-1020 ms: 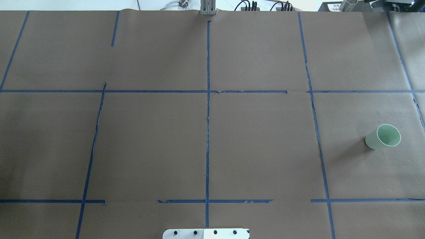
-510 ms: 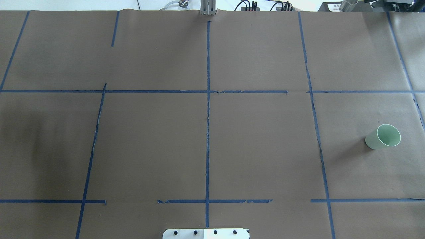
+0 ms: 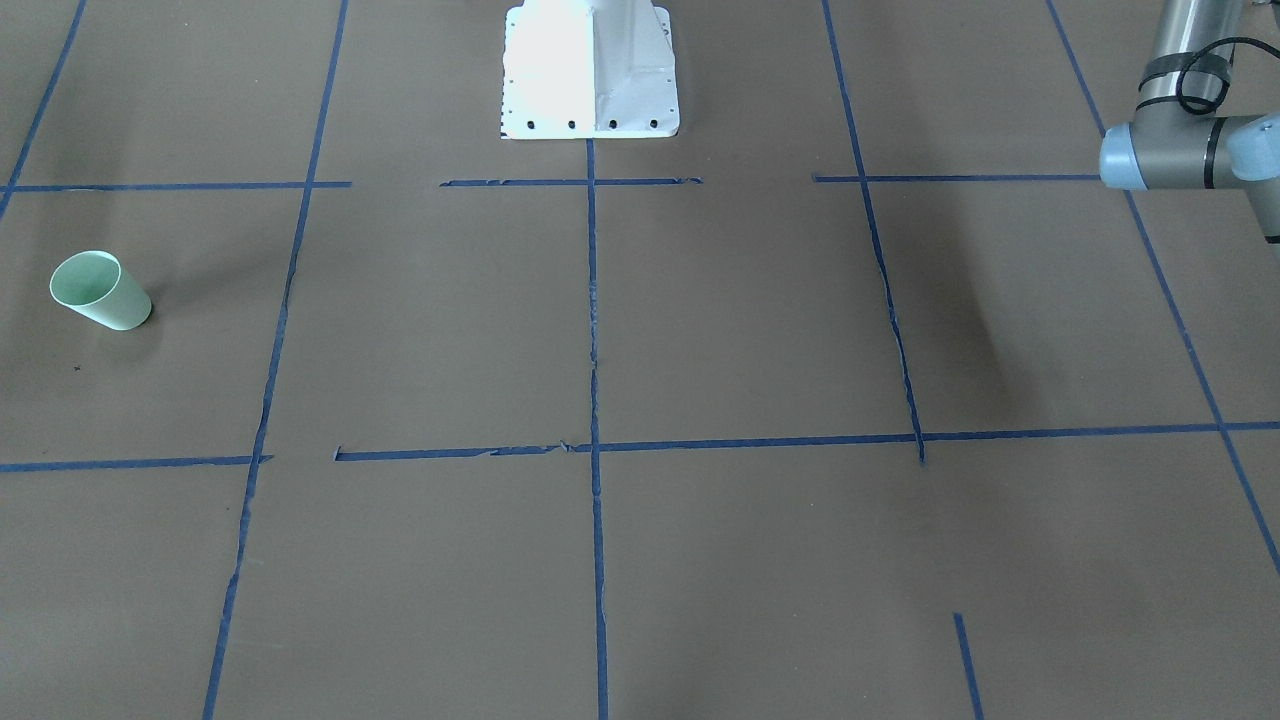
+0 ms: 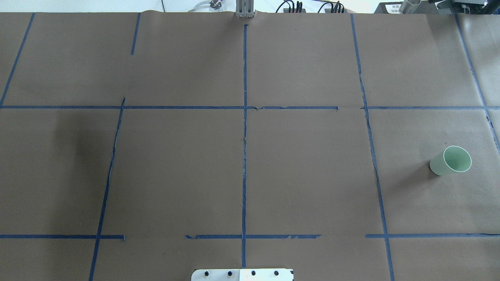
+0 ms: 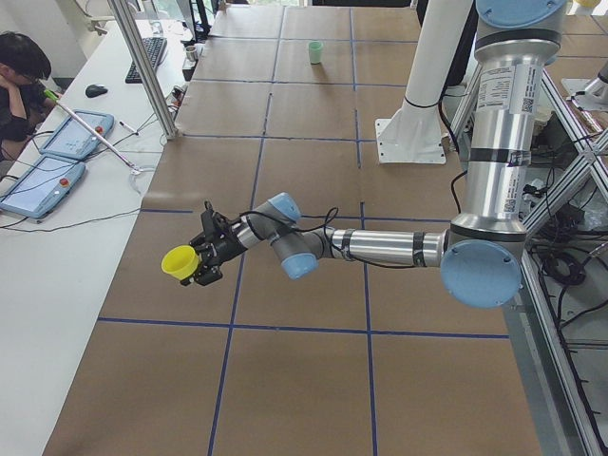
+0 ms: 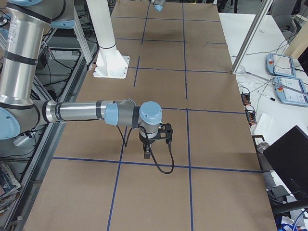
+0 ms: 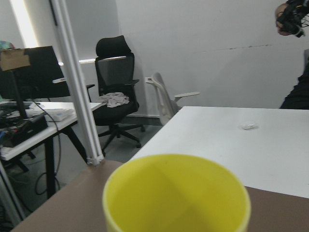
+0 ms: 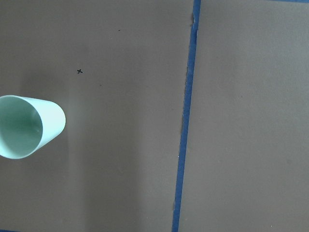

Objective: Transfer and stack yellow cup on green cup

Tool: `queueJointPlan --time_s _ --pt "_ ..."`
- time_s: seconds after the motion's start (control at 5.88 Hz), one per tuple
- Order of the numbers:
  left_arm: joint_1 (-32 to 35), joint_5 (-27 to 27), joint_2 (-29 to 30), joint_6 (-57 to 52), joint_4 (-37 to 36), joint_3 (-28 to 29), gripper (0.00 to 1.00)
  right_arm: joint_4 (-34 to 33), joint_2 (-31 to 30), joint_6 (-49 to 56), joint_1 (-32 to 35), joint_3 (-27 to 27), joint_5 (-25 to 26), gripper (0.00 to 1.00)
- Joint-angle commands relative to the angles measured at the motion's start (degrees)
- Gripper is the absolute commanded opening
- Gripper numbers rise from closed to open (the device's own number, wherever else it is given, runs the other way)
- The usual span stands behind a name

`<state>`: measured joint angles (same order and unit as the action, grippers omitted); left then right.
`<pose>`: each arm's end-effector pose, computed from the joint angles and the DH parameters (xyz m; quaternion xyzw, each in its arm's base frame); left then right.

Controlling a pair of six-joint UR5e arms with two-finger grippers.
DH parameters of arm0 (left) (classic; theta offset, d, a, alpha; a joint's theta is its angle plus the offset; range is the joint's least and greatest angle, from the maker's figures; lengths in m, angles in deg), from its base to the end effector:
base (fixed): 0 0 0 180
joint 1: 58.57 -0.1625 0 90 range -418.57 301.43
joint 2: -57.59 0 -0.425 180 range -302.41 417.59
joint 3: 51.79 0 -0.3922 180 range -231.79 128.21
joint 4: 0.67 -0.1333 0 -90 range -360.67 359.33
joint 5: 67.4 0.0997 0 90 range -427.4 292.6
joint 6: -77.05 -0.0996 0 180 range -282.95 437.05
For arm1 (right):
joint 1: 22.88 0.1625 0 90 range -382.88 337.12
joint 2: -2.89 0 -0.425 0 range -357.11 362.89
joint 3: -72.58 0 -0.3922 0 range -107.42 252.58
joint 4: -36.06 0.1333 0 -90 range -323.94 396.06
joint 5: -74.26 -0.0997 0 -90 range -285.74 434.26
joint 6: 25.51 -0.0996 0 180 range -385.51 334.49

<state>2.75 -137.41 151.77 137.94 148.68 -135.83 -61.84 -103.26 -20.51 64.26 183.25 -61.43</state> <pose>0.1198 -0.5676 0.5646 0.4437 0.2261 -0.3197 0.8061 0.0436 -0.3708 0.6152 -0.0199 -0.3885 -0.0517 0.9198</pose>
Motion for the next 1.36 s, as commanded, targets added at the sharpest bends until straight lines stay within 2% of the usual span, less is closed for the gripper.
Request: queueJointPlan --time_s 0.0,0.17,0.34,0.51,0.68,0.85,1.02,1.19 --pt "-0.4 -8.4 9.5 -17.6 2.0 -2.5 0.32 0.5 1.1 0.1 -0.2 0.1 0.2 1.0" --pt "-2.7 -8.2 14.5 -19.6 3.0 -4.4 0.33 0.4 1.9 -0.3 -0.2 0.2 -0.1 1.0" --pt "-8.1 -7.1 18.4 -17.3 2.3 -4.7 0.33 0.4 3.0 -0.5 -0.7 0.3 -0.5 1.0" --pt "-12.9 -0.1 20.7 -17.0 2.0 -4.5 0.33 0.3 5.1 -1.1 -2.7 0.9 -1.2 1.0" --pt "-20.8 10.3 22.8 -16.9 1.7 -4.4 0.3 -0.2 9.5 -5.2 -4.5 0.7 -1.2 1.0" --pt "-25.7 18.5 26.3 -16.8 -0.8 -3.9 0.27 0.0 12.4 -10.4 -6.3 0.9 -1.3 1.0" --pt "-29.2 23.7 30.2 -16.6 -6.1 -3.8 0.28 -0.4 16.5 -12.6 -8.5 1.0 -1.3 1.0" --pt "-31.8 27.2 33.1 -16.0 -10.6 -3.8 0.29 -0.3 20.2 -19.3 -10.6 1.1 -1.3 1.0"
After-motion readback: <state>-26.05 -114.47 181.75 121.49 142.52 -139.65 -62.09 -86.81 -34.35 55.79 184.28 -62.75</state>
